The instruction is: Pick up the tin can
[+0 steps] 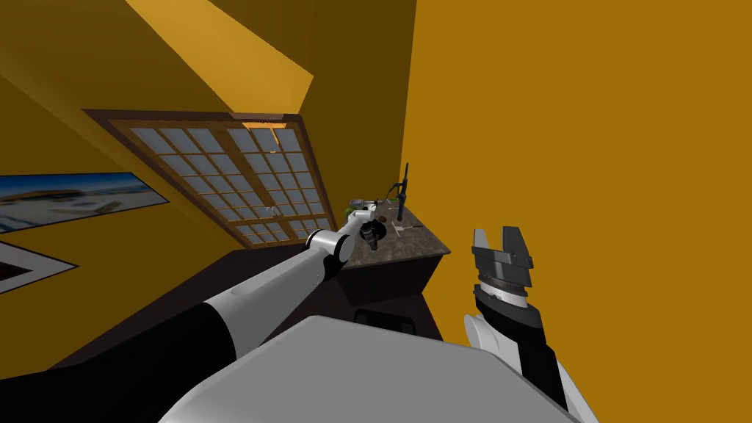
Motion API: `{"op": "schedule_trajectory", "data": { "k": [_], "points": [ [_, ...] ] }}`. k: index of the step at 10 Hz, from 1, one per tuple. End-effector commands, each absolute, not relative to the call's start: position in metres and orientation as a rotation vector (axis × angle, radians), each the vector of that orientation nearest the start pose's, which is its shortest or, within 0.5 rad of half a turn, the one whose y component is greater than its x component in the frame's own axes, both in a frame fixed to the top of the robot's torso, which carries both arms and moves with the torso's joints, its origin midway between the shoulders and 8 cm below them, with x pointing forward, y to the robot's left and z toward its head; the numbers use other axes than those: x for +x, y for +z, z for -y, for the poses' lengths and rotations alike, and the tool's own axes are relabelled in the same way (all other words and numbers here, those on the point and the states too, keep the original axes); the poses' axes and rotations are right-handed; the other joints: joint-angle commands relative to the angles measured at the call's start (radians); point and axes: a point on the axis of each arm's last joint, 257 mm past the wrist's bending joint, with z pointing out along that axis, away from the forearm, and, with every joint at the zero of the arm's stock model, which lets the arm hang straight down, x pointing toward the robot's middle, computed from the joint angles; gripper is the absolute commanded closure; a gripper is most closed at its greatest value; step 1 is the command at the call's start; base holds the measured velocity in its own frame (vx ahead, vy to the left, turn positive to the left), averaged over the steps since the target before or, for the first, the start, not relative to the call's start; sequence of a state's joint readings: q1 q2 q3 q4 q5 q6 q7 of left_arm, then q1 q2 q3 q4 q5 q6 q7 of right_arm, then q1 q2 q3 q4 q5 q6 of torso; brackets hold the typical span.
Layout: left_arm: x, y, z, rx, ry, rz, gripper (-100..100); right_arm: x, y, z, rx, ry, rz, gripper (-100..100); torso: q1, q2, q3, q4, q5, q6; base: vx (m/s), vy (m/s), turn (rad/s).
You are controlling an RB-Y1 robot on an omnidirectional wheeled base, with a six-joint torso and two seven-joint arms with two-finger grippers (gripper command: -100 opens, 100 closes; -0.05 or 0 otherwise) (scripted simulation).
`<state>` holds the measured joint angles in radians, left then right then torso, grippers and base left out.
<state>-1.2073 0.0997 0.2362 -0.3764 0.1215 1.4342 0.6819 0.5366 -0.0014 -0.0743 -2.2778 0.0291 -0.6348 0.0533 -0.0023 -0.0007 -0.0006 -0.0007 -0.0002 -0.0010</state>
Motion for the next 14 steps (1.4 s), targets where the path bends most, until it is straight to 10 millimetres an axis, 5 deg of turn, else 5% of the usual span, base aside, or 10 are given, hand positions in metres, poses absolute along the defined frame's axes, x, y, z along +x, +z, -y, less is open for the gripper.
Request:
{"op": "schedule_trajectory", "data": {
  "k": [1, 4, 5, 9, 10, 11, 13, 14],
  "points": [
    [0.539, -0.302, -0.127, -2.768, -0.205, -1.555, -100, 0.314, 0.038, 0.296, 0.524, 1.170, -0.577, 0, 0.000, 0.000, 0.000, 0.000, 0.000, 0.000, 0.012, -0.022, 0.005],
    [0.535, -0.305, -0.128, -2.775, -0.184, -1.557, -100, 0.314, 0.038, 0.296, 0.524, 1.170, -0.577, 0, 0.002, 0.001, 0.001, 0.000, 0.000, 0.000, 0.002, -0.002, -0.001],
    [0.535, -0.306, -0.127, -2.774, -0.185, -1.557, 100, 0.314, 0.038, 0.296, 0.524, 1.170, -0.577, 0, 0.002, 0.002, 0.001, 0.001, 0.000, 0.000, 0.000, 0.000, 0.000],
    [0.535, -0.306, -0.127, -2.775, -0.184, -1.557, 100, 0.314, 0.038, 0.296, 0.524, 1.170, -0.577, 0, 0.002, 0.001, 0.001, 0.000, 0.000, 0.000, 0.000, 0.000, 0.000],
    [0.535, -0.306, -0.127, -2.775, -0.184, -1.557, 0, 0.314, 0.038, 0.296, 0.524, 1.170, -0.577, 0, 0.002, 0.001, 0.001, 0.000, 0.000, 0.000, 0.000, 0.000, 0.000],
    [0.537, -0.292, -0.125, -2.776, -0.180, -1.555, 100, 0.314, 0.038, 0.296, 0.524, 1.170, -0.577, 0, 0.002, 0.001, 0.001, 0.000, 0.000, 0.000, -0.014, 0.017, -0.005],
    [0.538, -0.292, -0.126, -2.774, -0.189, -1.554, 100, 0.314, 0.038, 0.296, 0.524, 1.170, -0.577, 0, 0.003, 0.003, 0.002, 0.002, 0.000, 0.000, -0.014, 0.018, -0.004],
    [0.540, -0.292, -0.125, -2.773, -0.197, -1.553, 0, 0.314, 0.038, 0.296, 0.524, 1.170, -0.577, 0, 0.003, 0.002, 0.002, 0.002, 0.000, 0.000, 0.000, 0.000, 0.000]
  ]
}}
